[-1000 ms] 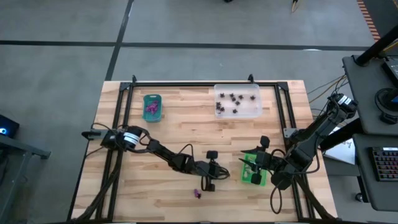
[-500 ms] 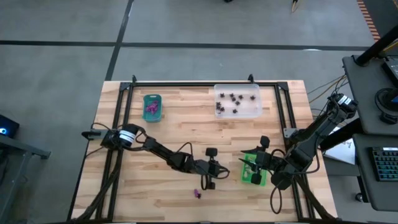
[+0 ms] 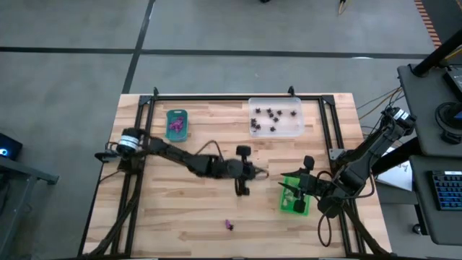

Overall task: Sort Halloween decoration
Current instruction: Put the black spider toy into the white bin, then put the purple skeleton toy into the blue bin

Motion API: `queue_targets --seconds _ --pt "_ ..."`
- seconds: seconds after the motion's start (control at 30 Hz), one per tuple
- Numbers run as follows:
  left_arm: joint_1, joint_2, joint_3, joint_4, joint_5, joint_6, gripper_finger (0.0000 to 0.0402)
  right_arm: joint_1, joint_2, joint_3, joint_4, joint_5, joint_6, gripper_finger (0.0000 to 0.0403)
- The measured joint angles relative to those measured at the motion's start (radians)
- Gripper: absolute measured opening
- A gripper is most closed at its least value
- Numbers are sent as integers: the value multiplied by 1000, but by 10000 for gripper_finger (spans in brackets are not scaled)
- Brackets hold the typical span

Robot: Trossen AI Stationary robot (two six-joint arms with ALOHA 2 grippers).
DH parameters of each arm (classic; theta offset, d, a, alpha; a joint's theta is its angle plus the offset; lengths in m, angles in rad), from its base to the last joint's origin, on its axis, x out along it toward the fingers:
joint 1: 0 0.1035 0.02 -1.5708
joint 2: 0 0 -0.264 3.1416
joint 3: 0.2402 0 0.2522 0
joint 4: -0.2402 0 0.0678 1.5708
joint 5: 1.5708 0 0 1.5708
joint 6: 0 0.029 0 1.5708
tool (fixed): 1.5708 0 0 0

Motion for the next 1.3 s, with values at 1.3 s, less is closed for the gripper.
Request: queue_targets --seconds 1.3 --pt "462 104 275 -308 56 -154 61 0 -7 0 2 53 -29 137"
